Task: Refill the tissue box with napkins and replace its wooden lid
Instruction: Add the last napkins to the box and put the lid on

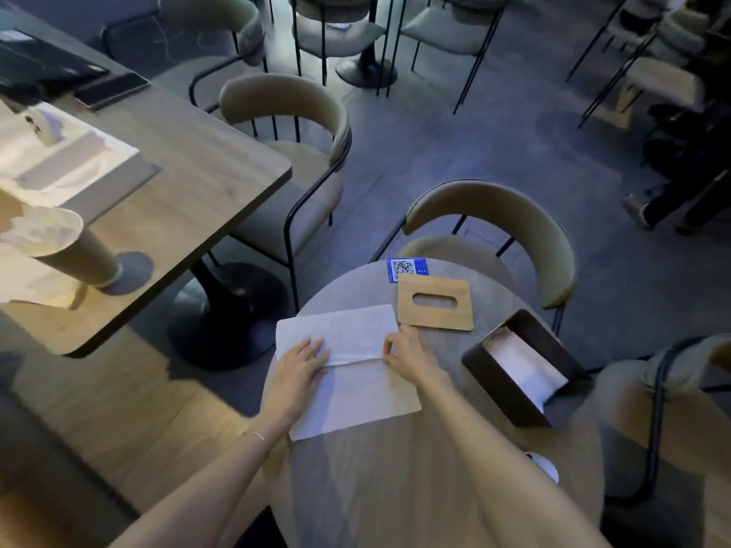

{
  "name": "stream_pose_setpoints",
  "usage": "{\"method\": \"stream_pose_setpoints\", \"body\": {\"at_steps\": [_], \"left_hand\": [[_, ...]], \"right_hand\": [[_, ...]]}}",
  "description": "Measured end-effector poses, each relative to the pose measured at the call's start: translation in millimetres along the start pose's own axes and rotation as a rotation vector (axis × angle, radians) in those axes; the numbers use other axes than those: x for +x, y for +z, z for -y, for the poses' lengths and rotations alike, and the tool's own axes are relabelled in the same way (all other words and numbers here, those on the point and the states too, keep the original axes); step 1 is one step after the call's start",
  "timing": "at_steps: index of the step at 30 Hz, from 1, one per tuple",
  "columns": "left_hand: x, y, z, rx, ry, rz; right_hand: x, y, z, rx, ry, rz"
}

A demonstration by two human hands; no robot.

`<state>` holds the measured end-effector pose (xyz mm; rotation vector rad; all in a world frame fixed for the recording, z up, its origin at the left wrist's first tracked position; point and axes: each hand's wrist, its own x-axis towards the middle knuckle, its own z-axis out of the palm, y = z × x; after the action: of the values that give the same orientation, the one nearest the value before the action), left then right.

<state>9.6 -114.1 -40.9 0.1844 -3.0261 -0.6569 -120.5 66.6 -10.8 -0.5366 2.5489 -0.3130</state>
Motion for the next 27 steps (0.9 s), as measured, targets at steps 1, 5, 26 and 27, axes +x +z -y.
{"method": "stream_pose_setpoints", "body": {"at_steps": [1, 5, 26, 27], "left_hand": [[2, -1, -2, 0.027, 0.041, -0.025], [15, -13, -16, -0.059, -0.017, -0.063], [99, -51, -205, -1.699, -0.745, 0.499], [104, -53, -206, -1.667, -0.702, 0.495]], "right_hand": [[-1, -3, -2, 0.009, -0.004, 0.012], [-11, -29, -6, 0.187, 0.024, -0.026], [-143, -140, -55, 0.232, 0.064, -0.107], [-145, -139, -58, 0.297, 0.056, -0.090]]}}
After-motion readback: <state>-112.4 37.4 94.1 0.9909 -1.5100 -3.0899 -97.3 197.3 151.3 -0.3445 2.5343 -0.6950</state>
